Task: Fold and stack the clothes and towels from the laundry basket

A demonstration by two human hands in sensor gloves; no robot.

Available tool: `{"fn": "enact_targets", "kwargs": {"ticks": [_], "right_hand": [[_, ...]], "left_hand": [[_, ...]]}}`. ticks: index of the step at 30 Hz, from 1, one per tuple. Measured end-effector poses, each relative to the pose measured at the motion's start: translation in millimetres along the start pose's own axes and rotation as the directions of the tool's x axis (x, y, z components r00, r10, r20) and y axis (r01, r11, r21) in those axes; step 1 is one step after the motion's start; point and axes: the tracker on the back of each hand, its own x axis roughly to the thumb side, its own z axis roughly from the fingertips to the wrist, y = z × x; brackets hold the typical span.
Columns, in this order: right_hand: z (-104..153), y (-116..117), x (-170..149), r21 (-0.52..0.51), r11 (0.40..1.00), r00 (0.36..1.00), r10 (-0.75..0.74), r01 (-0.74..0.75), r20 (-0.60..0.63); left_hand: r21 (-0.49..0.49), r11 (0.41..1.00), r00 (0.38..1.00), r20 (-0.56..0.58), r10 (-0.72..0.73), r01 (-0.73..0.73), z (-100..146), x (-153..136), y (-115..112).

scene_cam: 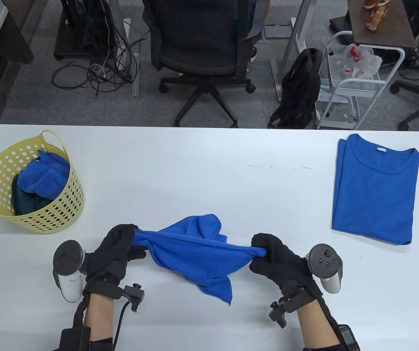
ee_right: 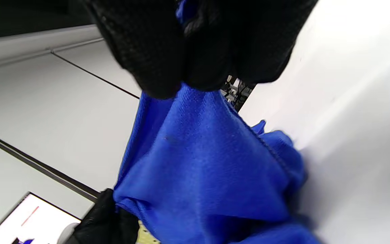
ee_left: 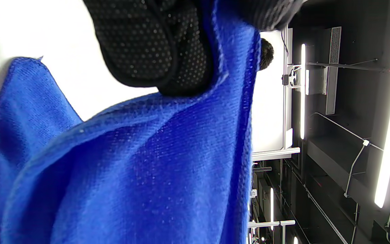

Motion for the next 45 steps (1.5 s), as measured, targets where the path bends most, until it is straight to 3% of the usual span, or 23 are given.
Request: {"fn": "enact_targets", "kwargs": {"ticks": [4, 16, 21, 23, 25, 27, 28, 29, 30, 31, 32, 33, 34, 36, 38, 39, 41, 43, 45], "right_hand": [[2, -2, 1, -0.066, 0.998, 1.0, 0.022, -0.023, -0.015], [2, -3, -3, -0.082, 0.997, 0.999, -0.012, 0.01, -0.032], [1, -13, 2, -0.072, 0.997, 0.995, -0.035, 0.028, -0.092], [-10, -22, 7, 0.038, 0.982, 0.967, -0.174, 0.184, -0.186], [-33, -30, 6, 0.134, 0.952, 0.899, -0.207, 0.277, -0.386], [-75, -41, 11, 0.102, 0.982, 0.839, -0.081, 0.16, -0.538], [-89, -48, 20, 0.04, 0.998, 0.819, -0.024, 0.056, -0.573], [-105, -62, 47, -0.162, 0.975, 0.848, 0.047, -0.155, -0.528], [-112, -69, 71, -0.373, 0.895, 0.904, 0.075, -0.247, -0.42], [-119, -76, 108, -0.65, 0.726, 0.975, 0.154, -0.223, -0.161], [-121, -87, 147, -0.776, 0.618, 0.944, 0.317, -0.129, 0.096], [-119, -94, 173, -0.783, 0.616, 0.916, 0.36, -0.091, 0.176], [-112, -101, 197, -0.755, 0.655, 0.895, 0.34, -0.004, 0.29], [-96, -115, 222, -0.776, 0.623, 0.838, 0.366, 0.103, 0.405], [-79, -125, 226, -0.761, 0.636, 0.796, 0.391, 0.128, 0.461], [-71, -126, 220, -0.735, 0.668, 0.782, 0.394, 0.117, 0.482], [-62, -121, 195, -0.653, 0.756, 0.814, 0.352, 0.045, 0.463], [-56, -112, 161, -0.541, 0.839, 0.862, 0.32, -0.065, 0.393], [-45, -96, 111, -0.392, 0.902, 0.931, 0.286, -0.181, 0.228]], "left_hand": [[-0.001, 1.0, 1.0, 0.0, -0.012, 0.012, 0, 0, -2], [-0.004, 1.0, 1.0, 0.001, -0.008, 0.008, 0, 0, 0], [-0.031, 0.999, 1.0, -0.024, -0.009, 0.009, -1, 4, 3], [-0.133, 0.991, 0.995, -0.1, 0.013, -0.027, -11, 14, 7], [-0.202, 0.979, 0.961, -0.267, -0.072, 0.017, -37, 21, 8], [-0.273, 0.955, 0.878, -0.42, -0.23, 0.12, -85, 29, -2], [-0.236, 0.958, 0.871, -0.421, -0.251, 0.162, -100, 42, -5], [-0.038, 0.961, 0.912, -0.306, -0.273, 0.275, -115, 72, -8], [0.147, 0.941, 0.944, -0.179, -0.279, 0.306, -122, 96, -11], [0.331, 0.912, 0.958, 0.069, -0.278, 0.241, -131, 137, -15], [0.354, 0.921, 0.918, 0.288, -0.271, 0.16, -132, 181, -17], [0.368, 0.922, 0.862, 0.422, -0.281, 0.12, -127, 215, -14], [0.399, 0.915, 0.781, 0.549, -0.297, 0.068, -117, 250, -10], [0.436, 0.898, 0.684, 0.637, -0.357, 0.062, -96, 285, -1], [0.478, 0.875, 0.604, 0.674, -0.424, 0.081, -74, 295, 8], [0.492, 0.867, 0.567, 0.694, -0.444, 0.078, -64, 290, 10], [0.484, 0.855, 0.563, 0.661, -0.495, 0.184, -53, 268, 9], [0.421, 0.823, 0.618, 0.546, -0.566, 0.381, -47, 231, 5], [0.265, 0.788, 0.663, 0.43, -0.612, 0.555, -43, 173, -3]]}}
